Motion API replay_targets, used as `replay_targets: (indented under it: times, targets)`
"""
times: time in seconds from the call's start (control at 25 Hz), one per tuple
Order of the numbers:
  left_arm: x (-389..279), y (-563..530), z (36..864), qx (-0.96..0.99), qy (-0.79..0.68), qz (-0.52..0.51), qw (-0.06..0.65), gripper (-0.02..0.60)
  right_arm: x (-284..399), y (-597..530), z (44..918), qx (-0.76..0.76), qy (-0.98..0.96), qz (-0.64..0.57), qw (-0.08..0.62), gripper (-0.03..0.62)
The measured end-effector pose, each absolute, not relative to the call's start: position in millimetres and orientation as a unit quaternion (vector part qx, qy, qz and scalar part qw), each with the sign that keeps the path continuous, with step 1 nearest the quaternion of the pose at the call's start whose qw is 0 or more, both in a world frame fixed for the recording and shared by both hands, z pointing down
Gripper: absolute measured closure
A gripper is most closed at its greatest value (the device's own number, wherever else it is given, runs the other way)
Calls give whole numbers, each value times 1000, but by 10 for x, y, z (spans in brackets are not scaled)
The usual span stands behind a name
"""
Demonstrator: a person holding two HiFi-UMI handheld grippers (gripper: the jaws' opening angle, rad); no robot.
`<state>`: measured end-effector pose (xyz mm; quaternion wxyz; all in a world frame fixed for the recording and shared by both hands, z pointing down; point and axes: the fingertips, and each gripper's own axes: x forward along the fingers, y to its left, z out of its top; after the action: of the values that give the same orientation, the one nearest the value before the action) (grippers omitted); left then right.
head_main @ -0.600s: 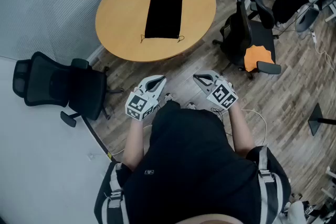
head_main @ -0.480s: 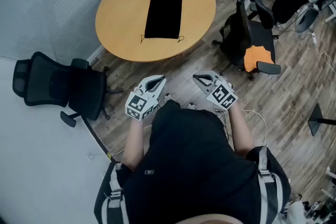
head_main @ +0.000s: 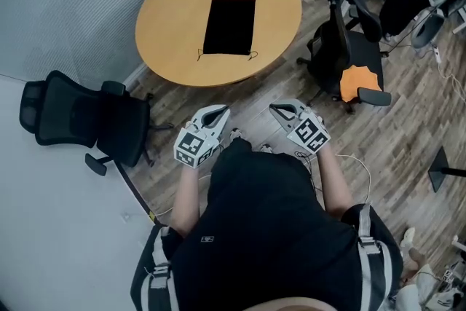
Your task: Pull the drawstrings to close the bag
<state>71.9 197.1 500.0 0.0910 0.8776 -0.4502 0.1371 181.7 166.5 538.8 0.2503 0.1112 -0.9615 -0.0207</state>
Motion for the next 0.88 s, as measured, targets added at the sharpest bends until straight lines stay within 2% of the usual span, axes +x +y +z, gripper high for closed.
replay_targets:
  times: [0.88]
  targets:
    - [407,1626,5075,874,-459,123,103,565,1625,1418,5515,109,-954,-14,278,536]
